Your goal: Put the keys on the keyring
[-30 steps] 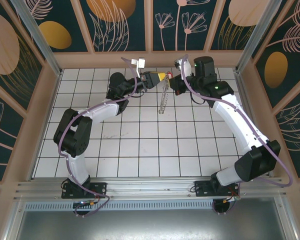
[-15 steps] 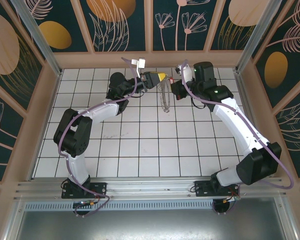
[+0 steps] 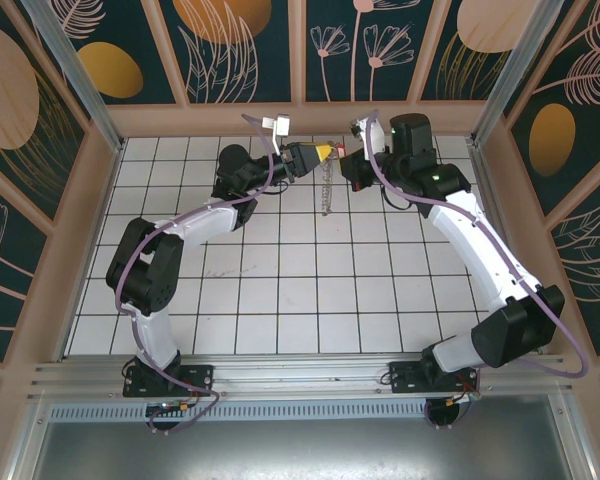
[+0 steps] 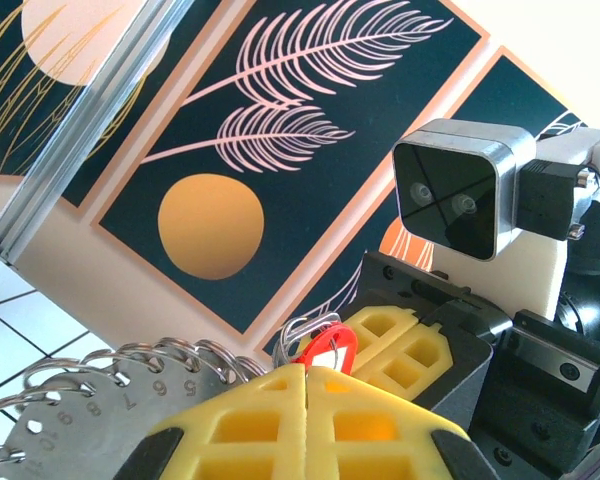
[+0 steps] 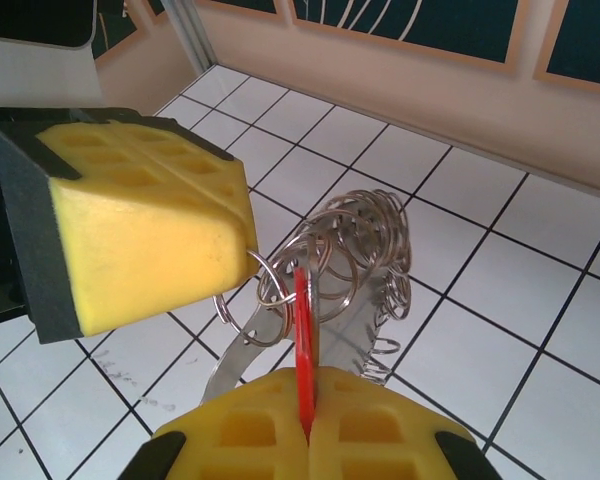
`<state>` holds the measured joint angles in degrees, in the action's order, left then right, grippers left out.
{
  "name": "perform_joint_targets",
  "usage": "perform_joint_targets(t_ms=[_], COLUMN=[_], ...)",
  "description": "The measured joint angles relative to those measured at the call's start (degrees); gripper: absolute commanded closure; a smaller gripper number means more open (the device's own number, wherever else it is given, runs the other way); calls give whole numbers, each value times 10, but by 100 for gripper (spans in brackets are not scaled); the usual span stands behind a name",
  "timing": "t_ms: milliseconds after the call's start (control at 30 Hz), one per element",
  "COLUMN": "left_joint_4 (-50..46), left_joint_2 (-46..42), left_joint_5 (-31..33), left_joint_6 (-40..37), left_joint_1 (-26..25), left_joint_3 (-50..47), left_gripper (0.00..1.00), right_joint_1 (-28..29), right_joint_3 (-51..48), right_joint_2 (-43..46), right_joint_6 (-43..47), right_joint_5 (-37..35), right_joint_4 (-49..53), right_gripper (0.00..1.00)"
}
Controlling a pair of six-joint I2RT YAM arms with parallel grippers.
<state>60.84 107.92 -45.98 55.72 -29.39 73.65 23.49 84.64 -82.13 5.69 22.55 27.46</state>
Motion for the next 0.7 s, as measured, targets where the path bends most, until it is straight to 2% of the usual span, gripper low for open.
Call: perform_joint_targets(t_ms=[700], left_joint_4=[-3], left_joint_2=[0], left_joint_5=[0], left_joint_6=[0], left_joint_1=[0], left_joint_3=[0], left_gripper=[100], right_joint_1=[0], right_joint_3=[-18], right_joint_2=[10], right_joint_6=[0], right_joint_5=[-9], right_joint_4=[-6], right_gripper=[100])
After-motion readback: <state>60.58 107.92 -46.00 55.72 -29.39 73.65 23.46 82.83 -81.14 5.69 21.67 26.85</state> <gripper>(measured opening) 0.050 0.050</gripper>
